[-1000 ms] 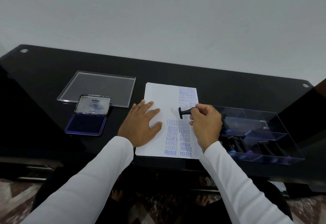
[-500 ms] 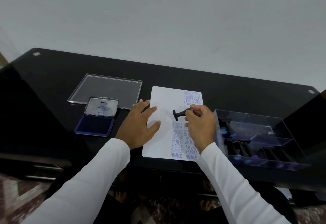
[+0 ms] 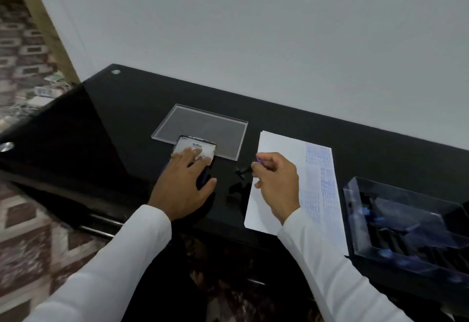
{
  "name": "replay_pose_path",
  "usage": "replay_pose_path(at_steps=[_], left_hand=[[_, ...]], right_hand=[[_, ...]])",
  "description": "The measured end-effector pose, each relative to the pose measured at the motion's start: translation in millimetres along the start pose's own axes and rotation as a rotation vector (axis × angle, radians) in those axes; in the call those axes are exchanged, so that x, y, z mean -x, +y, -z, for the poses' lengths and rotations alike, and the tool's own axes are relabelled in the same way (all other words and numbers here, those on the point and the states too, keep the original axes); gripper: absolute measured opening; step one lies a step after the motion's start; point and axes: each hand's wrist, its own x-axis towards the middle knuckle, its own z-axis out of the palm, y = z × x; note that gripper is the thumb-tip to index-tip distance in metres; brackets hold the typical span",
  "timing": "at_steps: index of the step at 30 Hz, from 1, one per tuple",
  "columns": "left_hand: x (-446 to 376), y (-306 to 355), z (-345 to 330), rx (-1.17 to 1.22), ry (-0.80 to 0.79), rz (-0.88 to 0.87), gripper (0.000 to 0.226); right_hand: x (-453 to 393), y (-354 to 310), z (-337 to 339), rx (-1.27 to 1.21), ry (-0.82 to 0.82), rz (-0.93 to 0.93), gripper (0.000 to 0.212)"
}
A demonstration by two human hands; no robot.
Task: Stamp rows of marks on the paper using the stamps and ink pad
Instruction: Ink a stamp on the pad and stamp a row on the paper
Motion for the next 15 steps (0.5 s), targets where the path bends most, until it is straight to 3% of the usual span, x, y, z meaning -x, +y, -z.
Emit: replay_pose_path(at_steps=[9, 15], left_hand=[[25.8, -55.3, 19.9, -0.056, 0.015, 0.129, 0.07], [31.4, -77.9, 22.3, -0.072, 0.007, 0.17, 0.08]], right_hand=[[10.7, -22.5, -57.3, 0.017, -0.154, 0.09, 0.022], [14.1, -31.1, -80.4, 0.188, -0.199, 0.273, 0.031]])
